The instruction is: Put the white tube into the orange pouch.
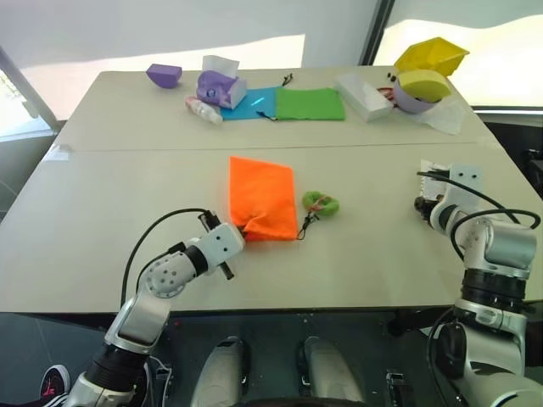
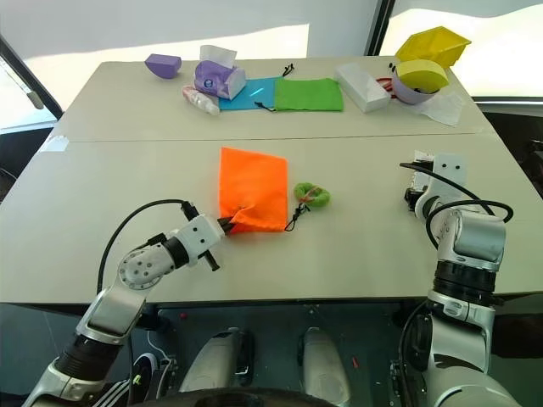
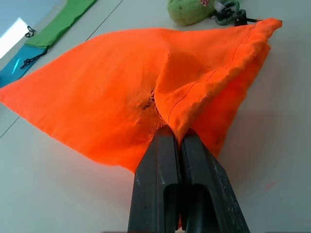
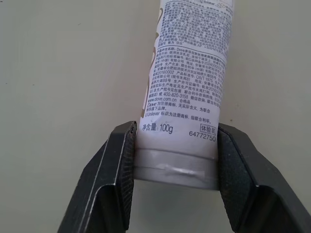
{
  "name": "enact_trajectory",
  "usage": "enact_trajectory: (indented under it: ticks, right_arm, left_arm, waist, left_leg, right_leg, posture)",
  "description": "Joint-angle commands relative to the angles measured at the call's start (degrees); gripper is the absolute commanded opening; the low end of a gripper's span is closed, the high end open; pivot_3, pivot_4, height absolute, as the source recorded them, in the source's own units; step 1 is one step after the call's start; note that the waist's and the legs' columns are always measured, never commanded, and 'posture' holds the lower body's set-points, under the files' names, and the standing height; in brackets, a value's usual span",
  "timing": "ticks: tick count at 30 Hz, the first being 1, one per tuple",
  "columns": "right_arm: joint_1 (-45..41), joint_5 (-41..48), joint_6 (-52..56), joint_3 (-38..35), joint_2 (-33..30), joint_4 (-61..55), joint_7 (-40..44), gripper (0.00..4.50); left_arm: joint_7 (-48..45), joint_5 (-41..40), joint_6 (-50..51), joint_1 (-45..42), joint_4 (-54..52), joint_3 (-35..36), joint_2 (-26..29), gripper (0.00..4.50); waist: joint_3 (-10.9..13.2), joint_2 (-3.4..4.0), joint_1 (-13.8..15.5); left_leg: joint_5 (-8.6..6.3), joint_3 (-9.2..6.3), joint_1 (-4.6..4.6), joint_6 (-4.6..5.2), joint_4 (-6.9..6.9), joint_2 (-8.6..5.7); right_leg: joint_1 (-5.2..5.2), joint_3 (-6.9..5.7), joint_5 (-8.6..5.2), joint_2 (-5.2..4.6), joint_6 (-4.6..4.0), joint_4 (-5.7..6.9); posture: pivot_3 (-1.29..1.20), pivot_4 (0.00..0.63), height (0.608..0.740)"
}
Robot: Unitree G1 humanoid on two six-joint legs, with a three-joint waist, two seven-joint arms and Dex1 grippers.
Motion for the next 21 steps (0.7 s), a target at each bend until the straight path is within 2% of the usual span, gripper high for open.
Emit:
enact_trajectory:
  ticks: [1, 2, 6, 8, 10, 12, 15, 18, 21]
  right_arm:
    - [-0.83, 2.47, -0.68, 0.38, -0.44, -3.24, 2.82, 1.76]
    - [-0.85, 3.32, -1.04, 1.24, -0.83, -4.02, 4.43, 1.76]
    - [3.81, 15.54, -5.92, 8.49, -4.21, -17.51, 26.28, 1.76]
    - [7.55, 24.47, -4.06, 7.21, -6.37, -23.6, 35.56, 1.76]
    - [11.39, 30.48, -1.09, 7.08, -10.31, -27.25, 42.07, 1.76]
    - [18.14, 28.04, -7.12, 11.52, -18.4, -30.73, 49.93, 1.76]
    - [23.41, 27.69, -11.89, 14.34, -24.67, -32.82, 55.67, 1.76]
    - [27.13, 27.15, -16.88, 16.48, -27.23, -34.34, 59.49, 1.76]
    - [26.98, 24.54, -18.07, 20.8, -25.72, -35.12, 55.97, 1.76]
  left_arm:
    - [0.38, -0.1, -0.69, -0.84, -1.85, 0.53, 0.04, 0.0]
    - [0.37, -0.1, -0.71, -0.89, -1.82, 0.53, 0.05, 0.0]
    - [0.37, -0.13, -0.77, -0.96, -1.78, 0.53, 0.06, 0.0]
    - [0.38, -0.26, -0.71, -1.05, -1.81, 0.53, -0.08, 0.0]
    - [0.26, -0.25, -0.71, -1.14, -1.83, 0.48, -0.05, 0.0]
    - [0.13, -0.35, -0.46, -1.25, -2.03, 0.58, -0.01, 0.0]
    - [-0.18, -0.65, -0.05, -1.25, -2.56, 0.99, 0.33, 0.0]
    - [-0.47, -1.32, 0.66, -1.08, -3.11, 1.65, 0.72, 0.0]
    - [-0.59, -2.21, 1.55, -1.0, -3.66, 2.1, 0.6, 0.0]
  waist:
    - [0.0, 0.0, -0.01]
    - [0.0, 0.0, -0.02]
    - [0.03, 0.04, -0.28]
    - [0.03, 0.05, -0.11]
    - [0.04, 0.03, 0.42]
    - [0.04, 0.03, 1.24]
    - [0.08, -0.04, 1.43]
    - [0.11, -0.1, 1.06]
    - [0.11, -0.12, 1.17]
  left_leg:
    - [0.0, 0.0, 0.0, 0.0, 0.0, 0.0]
    - [0.0, 0.0, 0.0, 0.0, 0.0, 0.0]
    - [0.0, 0.0, 0.04, 0.0, -0.08, 0.02]
    - [0.0, -0.02, 0.08, 0.0, -0.19, 0.06]
    - [0.0, -0.13, 0.07, 0.0, -0.24, 0.12]
    - [0.0, -0.2, 0.06, 0.0, -0.24, 0.1]
    - [0.0, -0.16, 0.09, 0.0, -0.16, 0.02]
    - [0.0, -0.04, 0.1, 0.01, -0.05, -0.01]
    - [0.0, -0.08, 0.2, 0.01, -0.06, 0.05]
  right_leg:
    - [0.0, 0.0, 0.0, 0.0, 0.0, 0.0]
    - [0.0, 0.0, 0.0, 0.01, 0.0, 0.0]
    - [-0.01, 0.02, 0.0, 0.07, 0.01, 0.0]
    - [-0.02, 0.02, -0.02, 0.17, 0.02, -0.02]
    - [0.01, -0.03, -0.02, 0.26, 0.02, -0.09]
    - [0.12, -0.11, -0.03, 0.22, 0.02, -0.25]
    - [0.31, -0.15, -0.03, 0.01, 0.03, -0.48]
    - [0.34, -0.06, -0.02, -0.07, 0.02, -0.51]
    - [0.39, -0.07, -0.02, -0.03, -0.01, -0.46]
  posture:
    - [0.0, 0.15, 0.74]
    - [0.0, 0.15, 0.74]
    - [0.0, 0.15, 0.74]
    - [0.0, 0.15, 0.74]
    - [0.0, 0.15, 0.74]
    - [0.0, 0.15, 0.74]
    - [0.0, 0.15, 0.74]
    - [0.0, 0.15, 0.74]
    - [0.0, 0.15, 0.74]
